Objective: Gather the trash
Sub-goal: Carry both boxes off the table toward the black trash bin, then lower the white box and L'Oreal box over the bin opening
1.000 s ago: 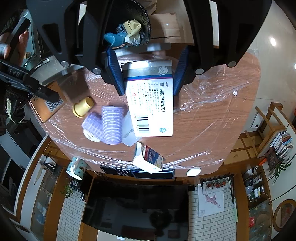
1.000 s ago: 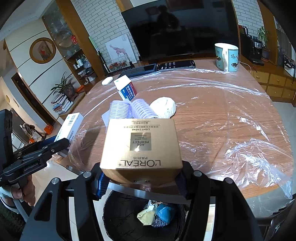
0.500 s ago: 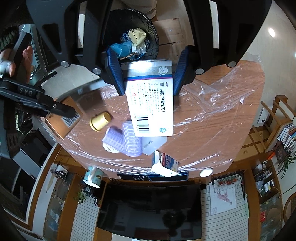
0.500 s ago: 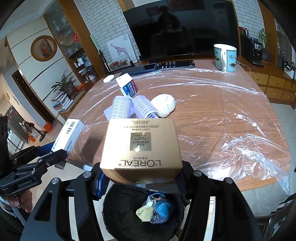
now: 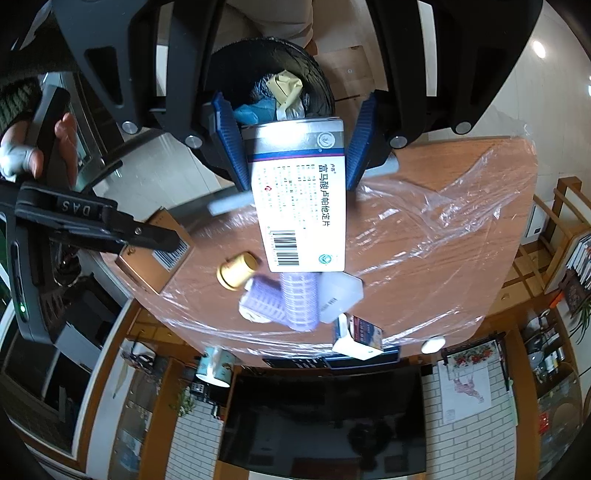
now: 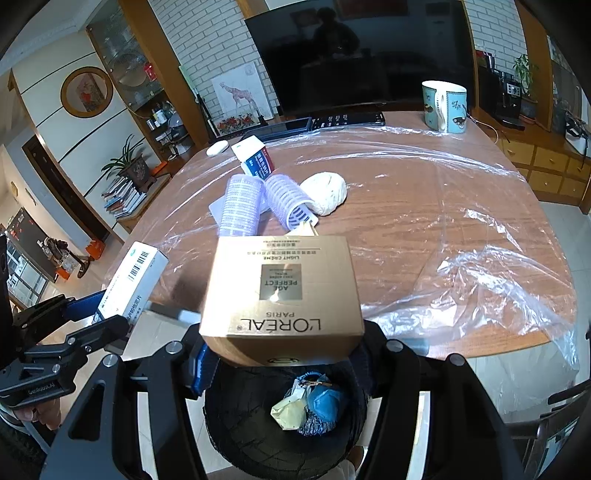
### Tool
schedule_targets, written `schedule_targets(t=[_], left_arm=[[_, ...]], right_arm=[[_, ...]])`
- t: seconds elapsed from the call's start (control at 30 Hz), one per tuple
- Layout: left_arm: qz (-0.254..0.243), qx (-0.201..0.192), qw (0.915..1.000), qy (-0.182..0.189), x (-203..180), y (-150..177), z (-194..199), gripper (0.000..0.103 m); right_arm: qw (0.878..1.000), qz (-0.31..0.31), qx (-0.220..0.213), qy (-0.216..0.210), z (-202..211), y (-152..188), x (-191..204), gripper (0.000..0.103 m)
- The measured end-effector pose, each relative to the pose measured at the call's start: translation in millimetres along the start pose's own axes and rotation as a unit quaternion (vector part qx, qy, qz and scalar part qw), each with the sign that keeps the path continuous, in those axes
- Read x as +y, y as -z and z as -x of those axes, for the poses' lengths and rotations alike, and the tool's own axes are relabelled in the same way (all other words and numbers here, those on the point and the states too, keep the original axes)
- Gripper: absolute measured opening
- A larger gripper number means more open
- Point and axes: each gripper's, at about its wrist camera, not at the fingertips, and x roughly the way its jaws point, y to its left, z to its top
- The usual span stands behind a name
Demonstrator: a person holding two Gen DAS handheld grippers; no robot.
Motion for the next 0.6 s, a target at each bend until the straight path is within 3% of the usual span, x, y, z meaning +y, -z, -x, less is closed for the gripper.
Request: schedule_targets(t=[0.6], left_arm=[[-0.044,0.034,0.9979,0.033,-23.0,27.5,0.6,0.053]], right_arm=[[0.998,0.019,0.055,-0.012,9.5,47.1,3.2,0.058]])
